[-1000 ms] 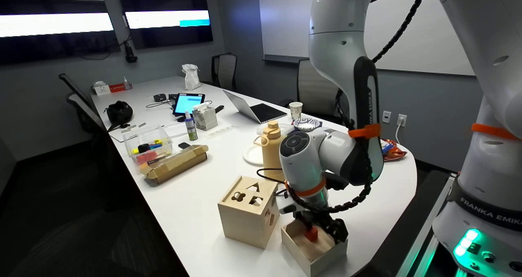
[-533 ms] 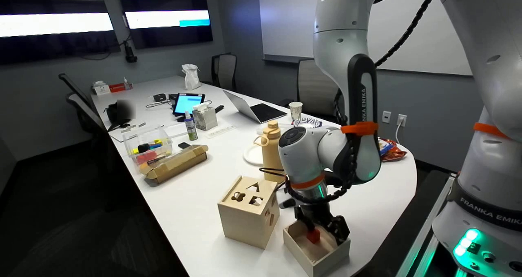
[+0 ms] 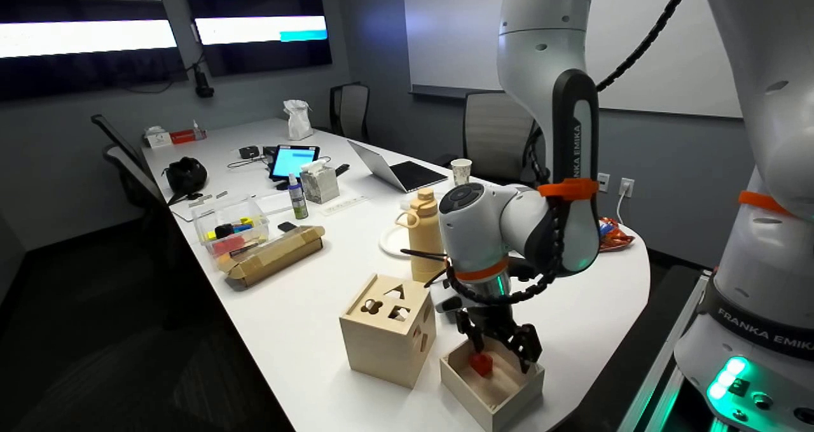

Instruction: Remove the orange block from the wooden box and put it in the shape sorter through the square opening

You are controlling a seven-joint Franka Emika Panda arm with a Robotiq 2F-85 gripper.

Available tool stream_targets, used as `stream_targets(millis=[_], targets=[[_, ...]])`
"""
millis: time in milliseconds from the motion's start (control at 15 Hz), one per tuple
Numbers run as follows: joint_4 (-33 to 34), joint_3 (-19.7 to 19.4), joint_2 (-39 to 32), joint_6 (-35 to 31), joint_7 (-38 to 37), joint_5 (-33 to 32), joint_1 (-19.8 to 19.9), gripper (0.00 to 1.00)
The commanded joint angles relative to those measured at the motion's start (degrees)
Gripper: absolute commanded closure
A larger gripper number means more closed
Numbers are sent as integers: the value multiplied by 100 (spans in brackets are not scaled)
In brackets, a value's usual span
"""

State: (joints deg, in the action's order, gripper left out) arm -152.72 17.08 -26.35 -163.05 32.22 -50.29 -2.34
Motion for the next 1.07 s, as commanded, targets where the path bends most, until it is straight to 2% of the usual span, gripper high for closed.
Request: stream_targets(millis=[0,200,400,467,533,733,867,1000], targets=[[-441,-81,656,-165,268,-97,-59,0],[-520,4,749,-267,357,237,41,0],[-660,634,832,-195,4,1331,452,0],[-750,916,885,-165,16,1774,632,0],[-445,1225,600,-10,-116,2003,849,0],[-465,2159,667,42,-415,3039,1354,0],[-453,2643,723,-12,-746,3540,1630,0],[-517,2951,787,-71,-1066,3916,1868,0]])
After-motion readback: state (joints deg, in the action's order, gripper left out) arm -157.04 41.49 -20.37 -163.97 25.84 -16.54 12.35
